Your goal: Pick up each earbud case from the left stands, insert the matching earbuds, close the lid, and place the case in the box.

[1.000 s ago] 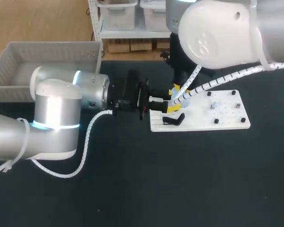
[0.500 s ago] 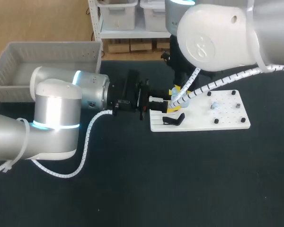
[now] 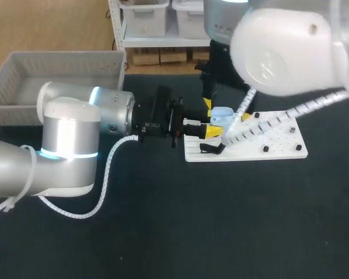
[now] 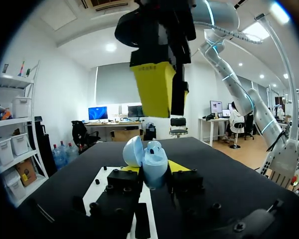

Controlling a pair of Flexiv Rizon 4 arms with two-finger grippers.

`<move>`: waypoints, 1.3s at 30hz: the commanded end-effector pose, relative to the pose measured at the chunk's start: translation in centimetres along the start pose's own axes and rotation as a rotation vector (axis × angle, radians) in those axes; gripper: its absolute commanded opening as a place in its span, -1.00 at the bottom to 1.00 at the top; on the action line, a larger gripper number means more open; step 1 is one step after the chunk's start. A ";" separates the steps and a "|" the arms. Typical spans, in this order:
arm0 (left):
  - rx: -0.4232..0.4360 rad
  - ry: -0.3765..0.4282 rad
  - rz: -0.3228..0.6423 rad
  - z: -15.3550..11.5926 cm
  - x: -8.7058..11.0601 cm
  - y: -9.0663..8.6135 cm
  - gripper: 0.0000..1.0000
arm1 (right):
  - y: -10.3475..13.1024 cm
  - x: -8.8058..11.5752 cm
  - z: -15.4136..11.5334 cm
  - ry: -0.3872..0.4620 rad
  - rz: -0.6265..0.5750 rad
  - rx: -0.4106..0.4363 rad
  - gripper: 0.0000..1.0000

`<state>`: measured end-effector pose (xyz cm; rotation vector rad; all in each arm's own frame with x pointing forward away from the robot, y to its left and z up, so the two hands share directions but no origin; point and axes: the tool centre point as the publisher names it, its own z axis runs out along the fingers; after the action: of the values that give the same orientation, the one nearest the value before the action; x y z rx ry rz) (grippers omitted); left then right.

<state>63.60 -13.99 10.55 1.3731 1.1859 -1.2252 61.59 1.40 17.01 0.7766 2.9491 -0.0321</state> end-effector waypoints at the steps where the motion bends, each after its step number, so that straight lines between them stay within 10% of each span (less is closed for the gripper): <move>1: -0.009 -0.003 0.004 0.0 0.1 -0.2 -1.00 | -4.2 0.8 -0.4 -0.155 -0.103 -0.200 0.15; 16: -0.009 -0.003 0.004 0.0 0.1 -0.2 -1.00 | -9.3 -5.5 2.3 -0.219 -0.144 -0.283 0.00; 39: -0.009 -0.003 0.004 0.0 0.1 -0.2 -1.00 | -6.5 -10.4 12.0 -0.068 -0.225 -0.262 0.00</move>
<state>63.58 -13.98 10.55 1.3731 1.1861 -1.2251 66.95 -10.42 7.25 0.4007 2.8512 0.3020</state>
